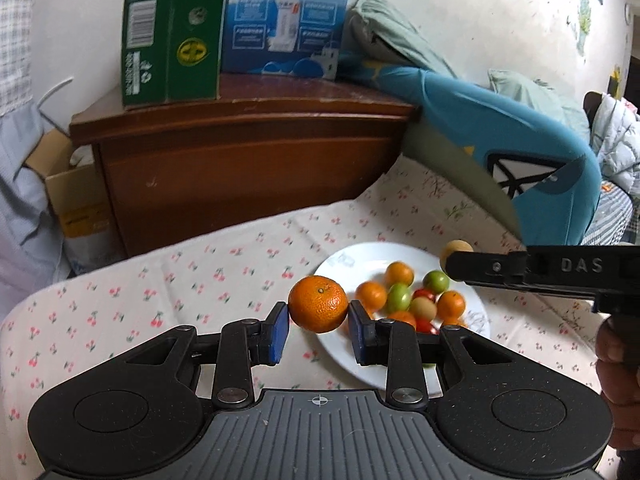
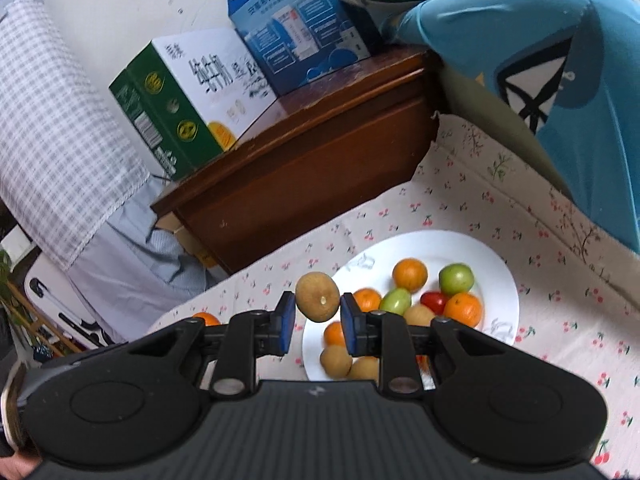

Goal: Organize fruits
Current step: 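Carry the mandarin and kiwi over the white plate with both tools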

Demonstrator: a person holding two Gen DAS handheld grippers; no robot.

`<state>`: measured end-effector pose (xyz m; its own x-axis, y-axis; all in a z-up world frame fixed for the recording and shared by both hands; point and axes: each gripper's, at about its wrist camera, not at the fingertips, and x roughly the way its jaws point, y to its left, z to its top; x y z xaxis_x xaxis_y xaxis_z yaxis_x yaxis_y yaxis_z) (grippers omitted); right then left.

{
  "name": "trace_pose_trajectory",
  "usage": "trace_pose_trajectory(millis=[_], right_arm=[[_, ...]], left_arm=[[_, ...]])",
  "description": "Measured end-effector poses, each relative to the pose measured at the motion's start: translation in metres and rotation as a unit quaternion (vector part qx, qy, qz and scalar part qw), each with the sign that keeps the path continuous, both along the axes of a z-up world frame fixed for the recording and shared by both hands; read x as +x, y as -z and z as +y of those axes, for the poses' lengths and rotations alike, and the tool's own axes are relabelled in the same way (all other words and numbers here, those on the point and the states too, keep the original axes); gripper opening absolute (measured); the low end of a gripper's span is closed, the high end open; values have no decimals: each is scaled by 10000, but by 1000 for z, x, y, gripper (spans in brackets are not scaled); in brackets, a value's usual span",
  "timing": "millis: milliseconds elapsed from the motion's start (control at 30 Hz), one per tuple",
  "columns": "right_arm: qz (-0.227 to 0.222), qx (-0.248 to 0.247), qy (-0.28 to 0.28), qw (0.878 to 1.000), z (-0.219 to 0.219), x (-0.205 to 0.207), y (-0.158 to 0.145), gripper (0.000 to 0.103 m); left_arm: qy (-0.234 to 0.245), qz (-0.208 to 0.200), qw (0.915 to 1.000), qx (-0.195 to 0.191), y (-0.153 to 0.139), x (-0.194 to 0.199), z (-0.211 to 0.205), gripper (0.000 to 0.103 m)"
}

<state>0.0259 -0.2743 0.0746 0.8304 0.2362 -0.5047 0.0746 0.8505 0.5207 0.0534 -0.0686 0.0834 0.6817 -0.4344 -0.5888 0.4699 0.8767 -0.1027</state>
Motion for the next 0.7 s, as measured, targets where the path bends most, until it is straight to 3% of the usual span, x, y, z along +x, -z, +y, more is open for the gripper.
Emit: trace_pose_trajectory(millis=[233, 700], right_arm=[[-111, -13, 28, 9999, -15, 18, -5, 24], [241, -215, -286, 9991, -7, 63, 28, 24]], left_arm=[[97, 40, 9999, -62, 2, 13, -11, 29], [159, 293, 9994, 54, 29, 46, -38, 29]])
